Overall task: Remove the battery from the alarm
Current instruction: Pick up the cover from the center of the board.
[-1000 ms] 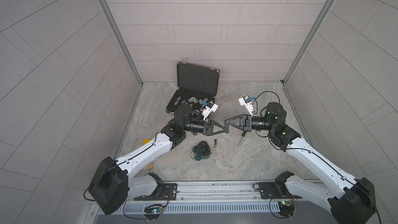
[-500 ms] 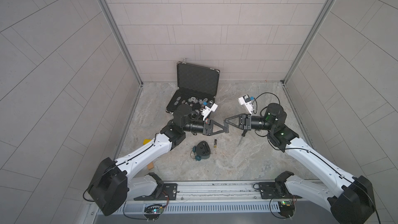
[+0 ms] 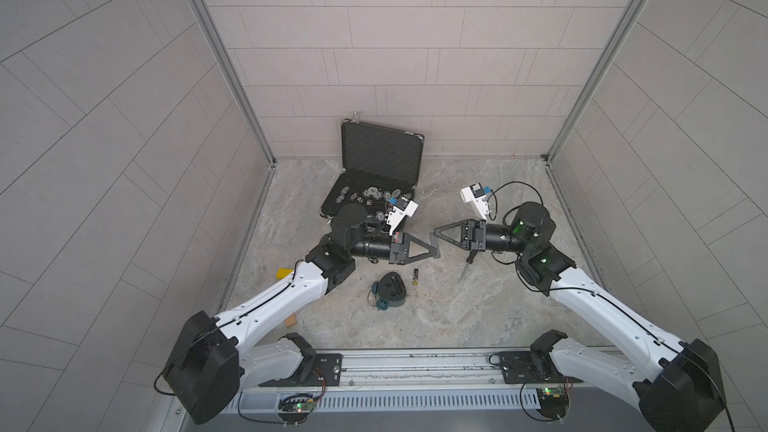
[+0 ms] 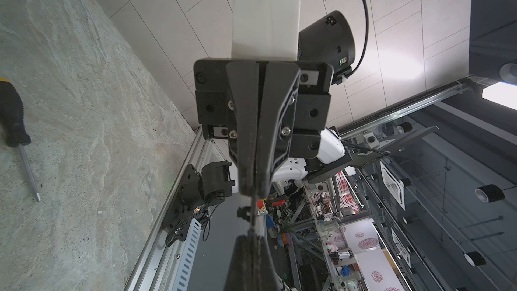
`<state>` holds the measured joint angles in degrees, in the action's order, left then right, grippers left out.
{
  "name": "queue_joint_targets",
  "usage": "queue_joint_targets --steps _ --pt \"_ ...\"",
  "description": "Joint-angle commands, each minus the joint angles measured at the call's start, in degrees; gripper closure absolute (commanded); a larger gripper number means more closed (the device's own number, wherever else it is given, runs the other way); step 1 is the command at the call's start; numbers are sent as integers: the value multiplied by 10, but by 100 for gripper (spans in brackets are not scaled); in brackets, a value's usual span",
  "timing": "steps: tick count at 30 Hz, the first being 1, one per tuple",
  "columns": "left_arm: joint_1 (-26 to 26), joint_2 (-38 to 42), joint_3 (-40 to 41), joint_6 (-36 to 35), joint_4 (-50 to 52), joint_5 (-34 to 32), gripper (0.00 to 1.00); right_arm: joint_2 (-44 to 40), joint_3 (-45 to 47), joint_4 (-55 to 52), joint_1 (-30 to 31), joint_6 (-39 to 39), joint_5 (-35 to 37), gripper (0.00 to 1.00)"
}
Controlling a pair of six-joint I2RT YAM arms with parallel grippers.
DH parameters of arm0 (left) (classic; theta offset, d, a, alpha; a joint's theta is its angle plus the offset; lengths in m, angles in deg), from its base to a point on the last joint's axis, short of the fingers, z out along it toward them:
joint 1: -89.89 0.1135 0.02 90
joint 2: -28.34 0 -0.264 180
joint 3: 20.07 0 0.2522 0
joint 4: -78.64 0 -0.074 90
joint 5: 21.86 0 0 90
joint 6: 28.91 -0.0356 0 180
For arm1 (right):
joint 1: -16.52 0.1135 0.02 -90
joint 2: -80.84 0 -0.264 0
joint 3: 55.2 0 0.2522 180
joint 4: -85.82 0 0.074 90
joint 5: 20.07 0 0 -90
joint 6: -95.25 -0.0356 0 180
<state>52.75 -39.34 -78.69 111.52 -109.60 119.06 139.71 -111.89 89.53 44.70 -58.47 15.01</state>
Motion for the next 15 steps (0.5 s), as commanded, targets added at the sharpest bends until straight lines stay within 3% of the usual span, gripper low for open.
queue_joint_targets --steps 1,5,9,12,15 --pt "-1 6 5 -25 54 -13 93 -14 -4 42 6 -7 1 100" --pt "7 33 15 -55 130 -55 52 -17 0 29 4 6 14 100" --pt "33 122 83 -62 199 -164 38 -10 7 -16 -1 57 23 100" --pt "53 216 132 -46 324 -318 24 12 6 -86 7 122 38 100" --pt "61 332 186 0 384 -417 12 80 -6 -126 50 208 68 100"
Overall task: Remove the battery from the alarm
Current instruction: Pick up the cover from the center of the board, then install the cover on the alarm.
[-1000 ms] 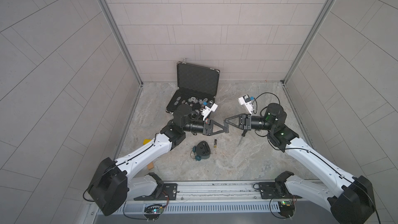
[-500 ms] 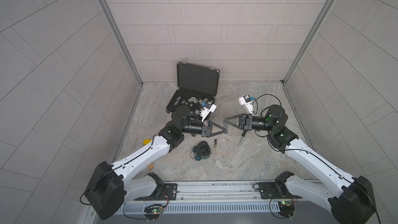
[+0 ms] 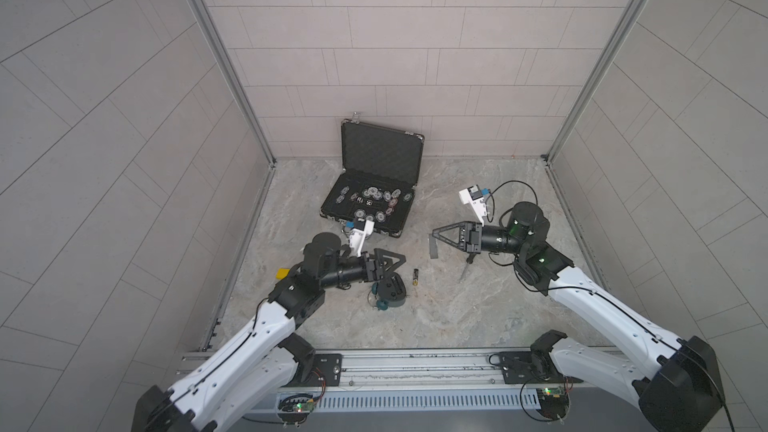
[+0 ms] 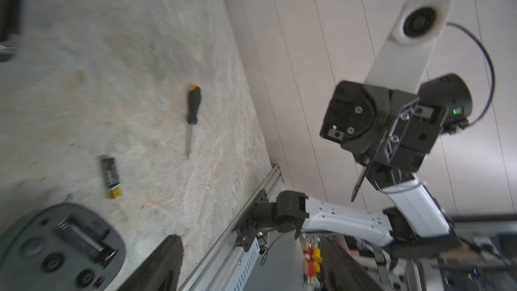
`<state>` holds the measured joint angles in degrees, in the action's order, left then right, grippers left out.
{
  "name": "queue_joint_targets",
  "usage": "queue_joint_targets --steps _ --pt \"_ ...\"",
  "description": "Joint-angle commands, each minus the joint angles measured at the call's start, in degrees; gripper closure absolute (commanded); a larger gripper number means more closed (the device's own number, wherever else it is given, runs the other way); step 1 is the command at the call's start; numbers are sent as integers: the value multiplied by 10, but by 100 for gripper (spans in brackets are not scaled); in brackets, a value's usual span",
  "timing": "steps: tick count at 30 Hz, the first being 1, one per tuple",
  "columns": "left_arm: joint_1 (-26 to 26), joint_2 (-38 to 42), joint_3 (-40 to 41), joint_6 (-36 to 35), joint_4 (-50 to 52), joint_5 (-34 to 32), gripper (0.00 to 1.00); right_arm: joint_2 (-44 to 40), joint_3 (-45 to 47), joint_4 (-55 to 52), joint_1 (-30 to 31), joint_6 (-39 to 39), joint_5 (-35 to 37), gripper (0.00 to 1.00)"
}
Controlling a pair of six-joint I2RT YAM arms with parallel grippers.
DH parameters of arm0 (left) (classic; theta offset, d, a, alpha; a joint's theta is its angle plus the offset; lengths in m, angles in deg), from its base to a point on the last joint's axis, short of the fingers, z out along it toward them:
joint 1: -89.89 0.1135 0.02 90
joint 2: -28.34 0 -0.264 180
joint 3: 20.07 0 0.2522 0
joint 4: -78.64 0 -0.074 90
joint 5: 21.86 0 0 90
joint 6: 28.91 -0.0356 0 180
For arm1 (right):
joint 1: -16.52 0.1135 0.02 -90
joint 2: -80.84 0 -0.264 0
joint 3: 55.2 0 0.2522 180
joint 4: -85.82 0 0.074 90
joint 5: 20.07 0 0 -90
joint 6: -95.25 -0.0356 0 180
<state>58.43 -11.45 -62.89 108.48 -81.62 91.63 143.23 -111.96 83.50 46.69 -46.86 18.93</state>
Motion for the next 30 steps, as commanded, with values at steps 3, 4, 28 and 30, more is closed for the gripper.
queue_joint_targets --steps 3,4,28,30 --pt "5 103 62 62 135 -168 10 132 -36 -74 71 144 37 100" --pt "5 109 70 68 142 -165 10 158 -41 -66 83 153 43 100" --pt "5 15 170 113 21 -126 6 374 -59 36 119 141 91 100" --pt "5 5 169 112 17 -125 6 377 -58 32 118 141 94 100"
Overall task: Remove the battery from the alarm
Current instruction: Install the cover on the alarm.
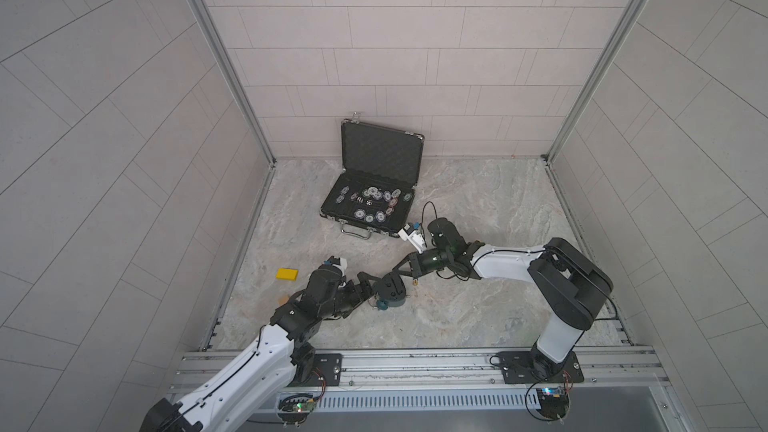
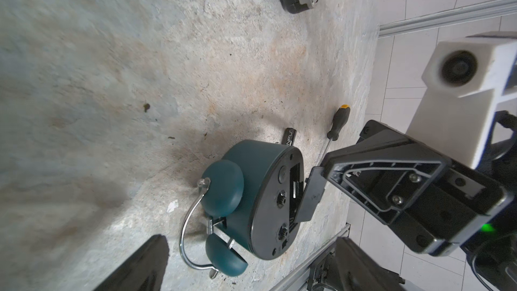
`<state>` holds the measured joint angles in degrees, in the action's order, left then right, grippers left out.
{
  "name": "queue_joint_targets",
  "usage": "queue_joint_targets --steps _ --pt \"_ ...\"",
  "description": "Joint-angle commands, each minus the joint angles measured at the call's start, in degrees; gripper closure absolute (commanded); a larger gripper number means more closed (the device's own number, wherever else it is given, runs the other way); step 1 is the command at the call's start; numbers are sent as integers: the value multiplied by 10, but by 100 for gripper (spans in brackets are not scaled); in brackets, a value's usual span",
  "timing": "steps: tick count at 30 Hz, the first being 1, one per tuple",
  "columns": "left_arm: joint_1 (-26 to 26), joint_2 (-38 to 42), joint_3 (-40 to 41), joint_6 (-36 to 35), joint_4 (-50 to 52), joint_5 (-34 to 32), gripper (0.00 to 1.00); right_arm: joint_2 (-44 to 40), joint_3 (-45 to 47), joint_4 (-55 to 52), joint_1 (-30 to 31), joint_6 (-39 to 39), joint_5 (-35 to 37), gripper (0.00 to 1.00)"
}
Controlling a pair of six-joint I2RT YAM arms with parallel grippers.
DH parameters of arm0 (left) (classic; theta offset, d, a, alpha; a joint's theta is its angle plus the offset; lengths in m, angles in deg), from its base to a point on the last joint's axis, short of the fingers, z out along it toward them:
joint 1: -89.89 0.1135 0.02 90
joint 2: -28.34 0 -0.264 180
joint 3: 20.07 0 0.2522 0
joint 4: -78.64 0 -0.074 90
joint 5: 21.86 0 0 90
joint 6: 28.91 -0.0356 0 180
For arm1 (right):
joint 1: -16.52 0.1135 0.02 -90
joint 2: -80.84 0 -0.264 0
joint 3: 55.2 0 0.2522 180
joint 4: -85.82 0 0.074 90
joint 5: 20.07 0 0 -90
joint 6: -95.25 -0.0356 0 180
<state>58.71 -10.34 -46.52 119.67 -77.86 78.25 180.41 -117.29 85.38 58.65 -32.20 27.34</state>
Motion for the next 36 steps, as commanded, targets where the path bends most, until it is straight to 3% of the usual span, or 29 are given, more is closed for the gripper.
queue_joint_targets --steps 1,36 --pt "2 -10 5 -1 -24 9 6 7 -4 12 -2 -6 10 100" --pt "2 -95 -14 -16 -39 39 5 20 6 6 2 -40 -15 100"
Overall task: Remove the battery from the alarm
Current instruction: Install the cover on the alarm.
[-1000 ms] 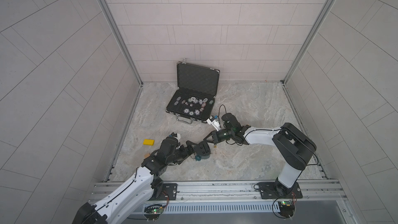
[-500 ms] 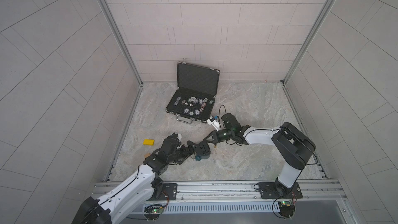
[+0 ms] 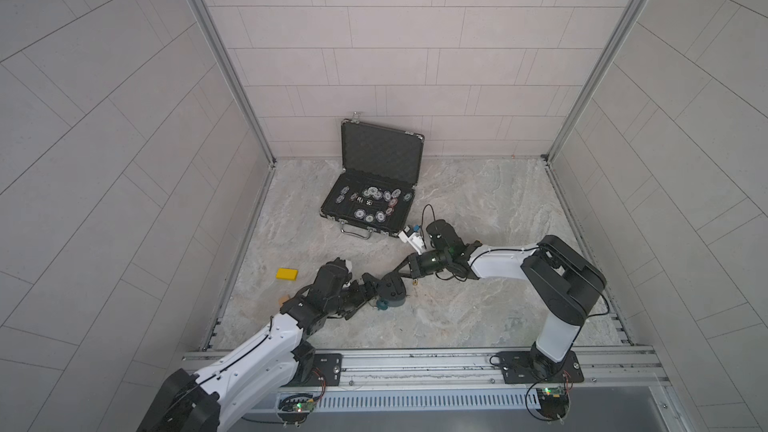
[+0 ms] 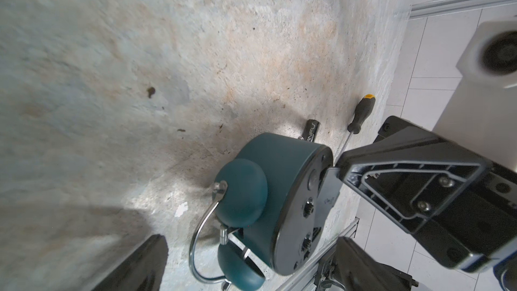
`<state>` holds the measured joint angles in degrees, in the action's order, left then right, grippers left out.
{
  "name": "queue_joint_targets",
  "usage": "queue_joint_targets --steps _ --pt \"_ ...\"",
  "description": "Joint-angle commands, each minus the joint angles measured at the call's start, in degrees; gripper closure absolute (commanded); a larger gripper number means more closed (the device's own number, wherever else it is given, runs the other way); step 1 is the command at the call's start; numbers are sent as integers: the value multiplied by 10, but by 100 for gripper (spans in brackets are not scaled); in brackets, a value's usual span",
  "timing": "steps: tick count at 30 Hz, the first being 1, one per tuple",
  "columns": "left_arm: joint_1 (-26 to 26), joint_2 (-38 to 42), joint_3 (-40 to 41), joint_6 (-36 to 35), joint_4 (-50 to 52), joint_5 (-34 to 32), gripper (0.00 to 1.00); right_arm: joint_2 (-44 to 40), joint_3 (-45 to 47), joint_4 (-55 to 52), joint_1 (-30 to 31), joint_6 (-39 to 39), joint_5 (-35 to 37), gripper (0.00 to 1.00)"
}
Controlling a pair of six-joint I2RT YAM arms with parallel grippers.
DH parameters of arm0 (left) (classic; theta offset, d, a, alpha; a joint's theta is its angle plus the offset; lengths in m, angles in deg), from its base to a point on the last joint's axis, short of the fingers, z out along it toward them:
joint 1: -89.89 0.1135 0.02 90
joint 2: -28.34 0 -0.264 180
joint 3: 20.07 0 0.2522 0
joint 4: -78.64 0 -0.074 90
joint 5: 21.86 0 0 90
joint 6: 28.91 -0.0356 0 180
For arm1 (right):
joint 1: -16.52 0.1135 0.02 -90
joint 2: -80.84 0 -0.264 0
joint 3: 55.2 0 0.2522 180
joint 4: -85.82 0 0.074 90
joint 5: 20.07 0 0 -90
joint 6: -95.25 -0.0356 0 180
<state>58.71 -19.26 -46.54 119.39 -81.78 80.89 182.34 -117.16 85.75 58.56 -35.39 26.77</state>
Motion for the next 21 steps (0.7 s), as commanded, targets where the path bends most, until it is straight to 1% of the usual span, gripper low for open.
queue_joint_targets --steps 1,6,21 --pt "2 -8 -14 -15 1 15 5 -3 3 -2 2 -9 -10 100" --pt "2 -11 -16 -19 3 19 5 -16 -9 -23 -3 -3 -15 100" --pt "2 -8 -13 -18 6 19 5 -37 -25 -33 -3 -18 -23 100"
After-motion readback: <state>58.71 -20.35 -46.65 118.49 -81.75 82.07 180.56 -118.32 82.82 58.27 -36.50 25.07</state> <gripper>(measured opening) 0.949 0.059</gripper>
